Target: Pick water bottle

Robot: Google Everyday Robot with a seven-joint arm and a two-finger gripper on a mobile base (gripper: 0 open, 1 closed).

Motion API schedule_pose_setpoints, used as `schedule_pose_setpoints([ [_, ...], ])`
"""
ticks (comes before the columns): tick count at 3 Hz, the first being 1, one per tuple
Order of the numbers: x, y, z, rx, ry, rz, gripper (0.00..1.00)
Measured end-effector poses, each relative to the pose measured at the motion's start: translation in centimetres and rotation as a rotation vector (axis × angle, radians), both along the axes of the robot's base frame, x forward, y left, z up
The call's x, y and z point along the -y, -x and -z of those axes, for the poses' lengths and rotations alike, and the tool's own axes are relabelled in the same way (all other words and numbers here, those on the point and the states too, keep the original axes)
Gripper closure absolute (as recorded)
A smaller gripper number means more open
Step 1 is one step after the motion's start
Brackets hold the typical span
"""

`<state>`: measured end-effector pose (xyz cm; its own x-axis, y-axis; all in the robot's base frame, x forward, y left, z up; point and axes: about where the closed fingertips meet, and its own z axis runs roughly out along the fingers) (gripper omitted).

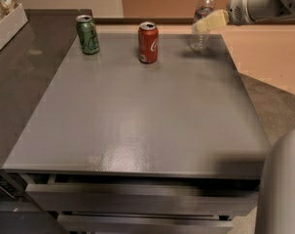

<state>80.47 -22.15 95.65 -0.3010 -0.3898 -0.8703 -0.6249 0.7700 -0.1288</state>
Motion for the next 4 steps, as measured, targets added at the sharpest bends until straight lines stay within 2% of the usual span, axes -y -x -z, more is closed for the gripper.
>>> schedule_pose_setpoints([
  [2, -0.6, -2.2, 1.0, 0.04, -0.093, -0.031, 0.0],
  [4, -1.1, -4.1, 1.6, 0.045, -0.125, -0.033, 0.0],
])
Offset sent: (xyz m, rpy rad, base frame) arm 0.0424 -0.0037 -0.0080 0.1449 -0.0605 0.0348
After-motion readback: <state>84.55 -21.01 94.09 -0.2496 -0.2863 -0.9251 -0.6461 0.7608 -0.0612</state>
